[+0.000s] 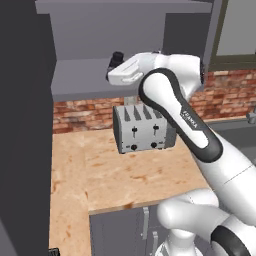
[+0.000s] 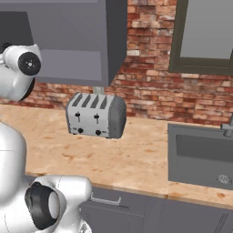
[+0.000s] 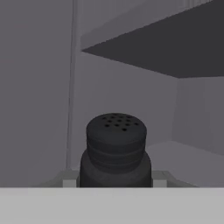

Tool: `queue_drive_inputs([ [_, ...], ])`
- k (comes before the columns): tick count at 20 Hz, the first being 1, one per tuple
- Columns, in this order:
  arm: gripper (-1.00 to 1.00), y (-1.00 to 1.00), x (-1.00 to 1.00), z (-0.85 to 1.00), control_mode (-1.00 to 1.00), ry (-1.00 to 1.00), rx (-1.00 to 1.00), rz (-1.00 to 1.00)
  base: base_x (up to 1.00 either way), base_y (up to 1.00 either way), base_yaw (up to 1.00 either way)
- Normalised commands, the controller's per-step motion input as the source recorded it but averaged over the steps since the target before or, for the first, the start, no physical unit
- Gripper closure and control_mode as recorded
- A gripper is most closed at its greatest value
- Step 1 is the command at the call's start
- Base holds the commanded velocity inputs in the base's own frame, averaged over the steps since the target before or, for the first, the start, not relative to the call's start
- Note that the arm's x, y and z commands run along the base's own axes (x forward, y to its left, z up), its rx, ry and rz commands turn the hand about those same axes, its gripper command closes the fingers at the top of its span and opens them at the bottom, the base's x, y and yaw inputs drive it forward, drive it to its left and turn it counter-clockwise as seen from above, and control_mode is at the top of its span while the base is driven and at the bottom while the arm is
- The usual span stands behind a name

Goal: Collect the paprika, ketchup, and shaker from the cabinet and place them next to the stove.

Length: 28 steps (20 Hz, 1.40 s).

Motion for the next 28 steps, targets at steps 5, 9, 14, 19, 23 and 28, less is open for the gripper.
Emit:
queue_drive_inputs([
  [5,1.0,-0.65,-0.91,0.29,-1.0,0.0,0.0,0.0,0.0,0.0,0.0],
  [9,1.0,-0.68,-1.0,0.08,-1.0,0.0,0.01,0.0,0.0,0.0,0.0],
  [14,1.0,-0.71,-0.97,0.0,-1.0,0.0,0.03,0.0,0.0,0.0,0.0],
  [19,1.0,-0.65,-0.85,-0.18,-1.0,-0.01,0.04,0.0,0.0,0.0,0.0],
  [23,1.0,0.0,0.0,0.0,1.0,0.0,0.0,0.0,-0.46,-0.08,0.02],
  [28,1.0,0.0,0.0,0.0,1.0,0.0,0.0,0.0,-0.48,-0.29,-0.04],
])
